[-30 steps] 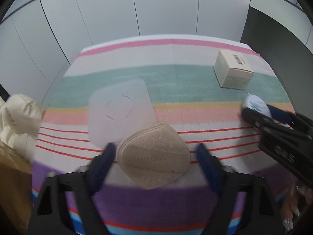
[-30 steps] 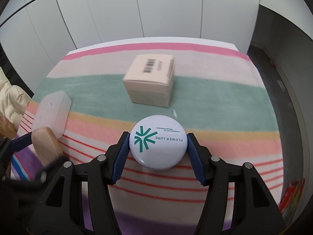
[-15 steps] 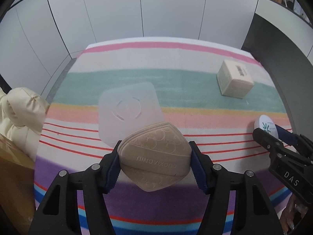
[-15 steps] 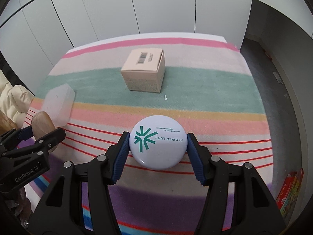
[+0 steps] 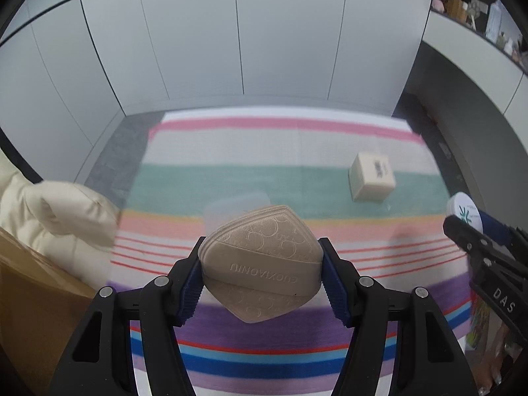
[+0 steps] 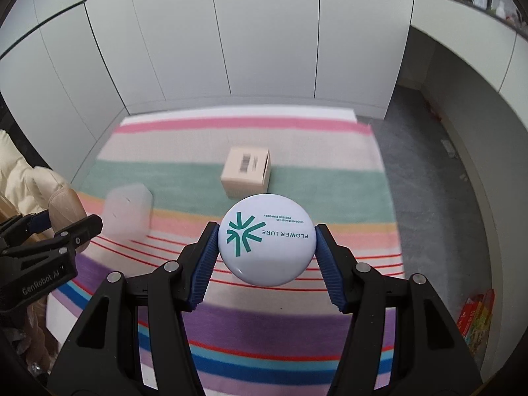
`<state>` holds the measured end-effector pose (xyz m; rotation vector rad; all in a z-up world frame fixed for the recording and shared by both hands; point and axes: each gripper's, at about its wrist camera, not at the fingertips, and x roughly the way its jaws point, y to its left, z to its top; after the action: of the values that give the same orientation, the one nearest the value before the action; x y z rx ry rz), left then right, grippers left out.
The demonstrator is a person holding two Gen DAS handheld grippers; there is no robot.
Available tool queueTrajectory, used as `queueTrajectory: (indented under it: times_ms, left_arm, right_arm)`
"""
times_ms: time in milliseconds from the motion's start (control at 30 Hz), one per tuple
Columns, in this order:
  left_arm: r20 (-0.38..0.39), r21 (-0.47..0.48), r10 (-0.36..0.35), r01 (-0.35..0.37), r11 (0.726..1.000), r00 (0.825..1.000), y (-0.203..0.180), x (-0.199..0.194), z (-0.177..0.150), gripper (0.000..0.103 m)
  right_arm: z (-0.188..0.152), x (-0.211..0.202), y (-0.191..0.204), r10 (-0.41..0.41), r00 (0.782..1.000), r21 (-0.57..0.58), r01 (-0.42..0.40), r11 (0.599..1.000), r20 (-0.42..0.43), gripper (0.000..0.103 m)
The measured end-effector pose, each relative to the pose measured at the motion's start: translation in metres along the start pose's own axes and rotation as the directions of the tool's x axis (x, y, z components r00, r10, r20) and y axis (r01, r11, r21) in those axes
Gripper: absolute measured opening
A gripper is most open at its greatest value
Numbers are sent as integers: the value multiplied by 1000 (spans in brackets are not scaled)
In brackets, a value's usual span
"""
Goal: Organize objects
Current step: 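Lift the compact with the right gripper and sponge with the left gripper toward the box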
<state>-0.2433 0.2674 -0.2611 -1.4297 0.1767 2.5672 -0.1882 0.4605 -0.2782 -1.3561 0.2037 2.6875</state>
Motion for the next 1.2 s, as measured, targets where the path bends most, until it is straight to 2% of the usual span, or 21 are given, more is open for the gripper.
queueTrajectory:
  times_ms: [233,467,800,933,1200]
  left_arm:
    - [91,-3,1,0,1000,996,3,-61,44,65]
    - [162,-16,4,-1,1000,987,8,-120,74,65]
    - [209,-7,12,-11,1000,978,17,-189,89,65]
    - [227,-3,10,-10,1000,974,17,-212,89,65]
    - [235,-7,6,-4,1000,972,17,-230,86,65]
  right_arm:
    - [32,-52,7,10,999,-3,-10,1000,49,60]
    - [64,-105,18,-7,997,-22,9,1000,80,60]
    - [98,-174,25,-69,991,-18,72,997,116,60]
    - [102,-194,32,-62,990,-36,67,997,130,60]
    - [102,-216,36,-54,987,-43,61,997,153,60]
